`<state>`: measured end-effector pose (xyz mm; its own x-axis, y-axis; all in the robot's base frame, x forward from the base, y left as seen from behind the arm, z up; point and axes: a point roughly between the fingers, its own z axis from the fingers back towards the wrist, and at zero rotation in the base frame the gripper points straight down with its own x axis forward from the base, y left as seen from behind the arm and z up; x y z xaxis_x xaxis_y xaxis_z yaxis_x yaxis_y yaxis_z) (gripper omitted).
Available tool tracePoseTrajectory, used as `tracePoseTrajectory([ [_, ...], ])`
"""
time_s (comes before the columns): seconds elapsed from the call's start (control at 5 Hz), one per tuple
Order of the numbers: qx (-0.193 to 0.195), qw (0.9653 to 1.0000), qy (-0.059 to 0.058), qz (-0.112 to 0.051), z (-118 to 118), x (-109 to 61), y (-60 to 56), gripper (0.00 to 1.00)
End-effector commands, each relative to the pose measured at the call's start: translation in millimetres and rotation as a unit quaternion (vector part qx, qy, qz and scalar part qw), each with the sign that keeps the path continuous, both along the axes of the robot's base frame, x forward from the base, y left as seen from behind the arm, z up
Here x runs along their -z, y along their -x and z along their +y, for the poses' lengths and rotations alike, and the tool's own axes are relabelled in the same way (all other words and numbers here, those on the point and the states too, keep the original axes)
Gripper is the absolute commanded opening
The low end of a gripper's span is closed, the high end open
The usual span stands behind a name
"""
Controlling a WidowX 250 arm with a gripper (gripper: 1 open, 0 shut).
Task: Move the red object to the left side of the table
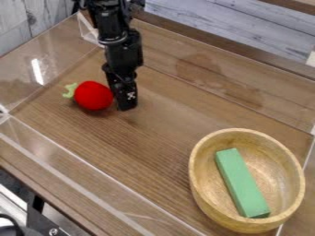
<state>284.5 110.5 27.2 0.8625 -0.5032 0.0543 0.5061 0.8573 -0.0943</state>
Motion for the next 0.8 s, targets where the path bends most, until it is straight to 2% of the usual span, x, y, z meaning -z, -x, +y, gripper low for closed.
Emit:
tracePoseTrajectory([
  [0.0,-0.011,0.9997,-0.004,-0.02,6.9,-5.3,-4.2,1.0],
  [0.2,-0.012,0.9998,0.007,-0.017,8.3,-6.7,-5.4,1.0],
  [0.4,-0.013,0.9997,0.012,-0.015,10.2,-6.8,-8.1,1.0],
  [0.6,-0.021,0.9996,0.018,-0.011,3.6,-3.5,-3.1,1.0],
])
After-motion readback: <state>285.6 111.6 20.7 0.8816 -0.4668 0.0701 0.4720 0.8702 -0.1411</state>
